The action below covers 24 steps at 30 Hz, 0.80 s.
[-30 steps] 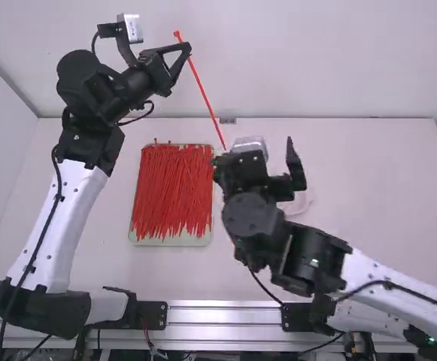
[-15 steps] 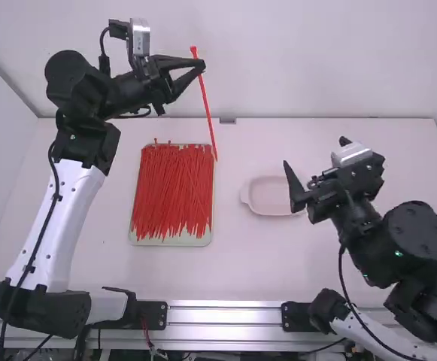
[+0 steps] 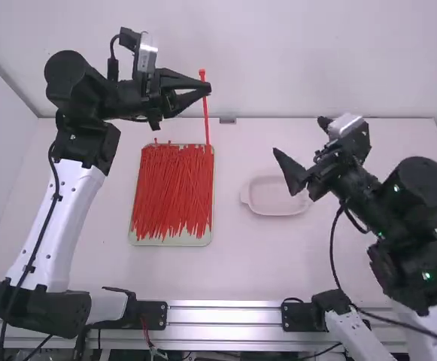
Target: Fasten the cable tie
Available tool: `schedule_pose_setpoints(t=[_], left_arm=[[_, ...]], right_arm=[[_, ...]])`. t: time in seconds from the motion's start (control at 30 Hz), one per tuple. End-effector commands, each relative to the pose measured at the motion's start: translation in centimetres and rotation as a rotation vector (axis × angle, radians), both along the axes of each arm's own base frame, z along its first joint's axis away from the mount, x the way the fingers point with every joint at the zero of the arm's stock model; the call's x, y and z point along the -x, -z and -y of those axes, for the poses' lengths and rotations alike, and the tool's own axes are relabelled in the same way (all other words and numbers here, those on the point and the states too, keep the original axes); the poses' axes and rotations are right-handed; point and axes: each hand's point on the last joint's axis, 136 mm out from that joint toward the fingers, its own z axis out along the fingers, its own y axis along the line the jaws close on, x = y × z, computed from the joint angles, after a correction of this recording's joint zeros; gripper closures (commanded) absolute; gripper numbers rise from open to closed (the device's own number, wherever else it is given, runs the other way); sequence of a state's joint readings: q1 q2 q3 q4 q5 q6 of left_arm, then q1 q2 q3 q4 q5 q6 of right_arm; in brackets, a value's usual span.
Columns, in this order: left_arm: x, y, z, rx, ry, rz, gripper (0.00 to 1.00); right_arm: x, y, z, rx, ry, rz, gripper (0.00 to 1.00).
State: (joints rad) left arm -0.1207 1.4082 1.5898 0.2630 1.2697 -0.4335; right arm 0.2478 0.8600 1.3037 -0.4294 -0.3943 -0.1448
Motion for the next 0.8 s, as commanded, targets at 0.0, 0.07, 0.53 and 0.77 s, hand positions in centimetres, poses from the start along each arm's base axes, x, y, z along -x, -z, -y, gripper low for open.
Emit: schedule_pose_setpoints(t=[0.0, 0.07, 0.53, 0.77], left_arm=[[0.7, 0.3, 0.4, -0.011, 0.038, 0.015, 0.98], [0.9, 0.3, 0.9, -0.01, 0.045, 0.022, 0.98], [0.9, -0.8, 2.8, 0.033, 0.013, 0.071, 0.98], [1.2, -1.2, 3.8, 0.056, 0.014, 0.04, 0.98]], right_arm=[[0.6, 0.8, -2.3, -0.04, -0.241, -0.055, 0.01], [0.4, 1.0, -2.5, -0.062, -0.35, -0.07, 0.02], [-0.5, 2.4, -4.2, -0.144, -0.746, -0.138, 0.02], [-0.5, 2.8, -7.2, -0.138, -0.849, -0.131, 0.01]])
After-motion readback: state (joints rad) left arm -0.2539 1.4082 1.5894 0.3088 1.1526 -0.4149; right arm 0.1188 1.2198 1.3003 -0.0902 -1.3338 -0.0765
